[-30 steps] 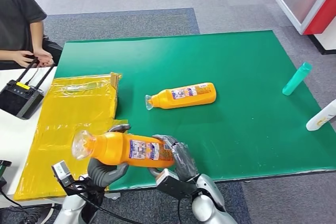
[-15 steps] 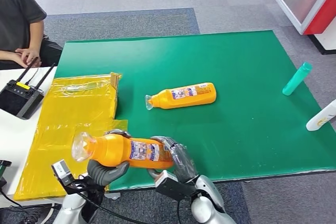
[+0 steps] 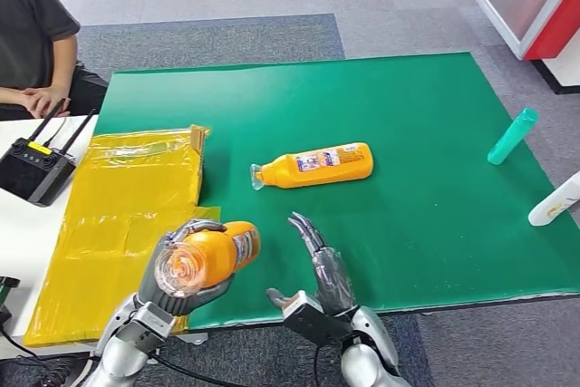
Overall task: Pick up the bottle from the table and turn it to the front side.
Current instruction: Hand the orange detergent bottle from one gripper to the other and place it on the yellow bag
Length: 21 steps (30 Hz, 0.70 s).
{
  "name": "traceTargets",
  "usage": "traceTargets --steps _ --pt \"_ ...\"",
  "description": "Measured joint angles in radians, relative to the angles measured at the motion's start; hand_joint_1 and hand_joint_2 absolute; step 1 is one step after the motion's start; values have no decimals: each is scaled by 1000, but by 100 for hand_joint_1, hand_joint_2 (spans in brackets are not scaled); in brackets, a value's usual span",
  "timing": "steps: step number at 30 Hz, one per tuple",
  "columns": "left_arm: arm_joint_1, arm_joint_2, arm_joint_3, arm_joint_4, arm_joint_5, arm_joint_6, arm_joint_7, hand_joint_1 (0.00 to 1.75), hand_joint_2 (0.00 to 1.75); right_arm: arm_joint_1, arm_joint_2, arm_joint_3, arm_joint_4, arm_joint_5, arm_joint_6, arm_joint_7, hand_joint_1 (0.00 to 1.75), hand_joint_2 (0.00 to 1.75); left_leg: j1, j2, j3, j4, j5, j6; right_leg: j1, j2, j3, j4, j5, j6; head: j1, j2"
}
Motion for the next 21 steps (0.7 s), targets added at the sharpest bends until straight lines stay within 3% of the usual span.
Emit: traceTargets --steps 5,8,13,21 --pt "0 26 -14 -60 -163 139 78 175 175 16 0 -20 -25 18 13 13 0 175 0 0 0 0 0 0 0 0 0 0 0 0 0 0" --pt "-8 47 -27 -85 -348 224 217 175 175 29 0 -34 -44 30 15 28 0 175 0 0 0 0 0 0 0 0 0 0 0 0 0 0" --pt "-32 78 -40 -91 -555 253 404 175 175 48 0 -55 -73 46 19 47 0 175 0 0 0 0 0 0 0 0 0 0 0 0 0 0" --pt "-59 105 -48 -91 -623 278 449 175 175 59 0 -71 -94 52 25 52 0 175 0 0 0 0 0 0 0 0 0 0 0 0 0 0"
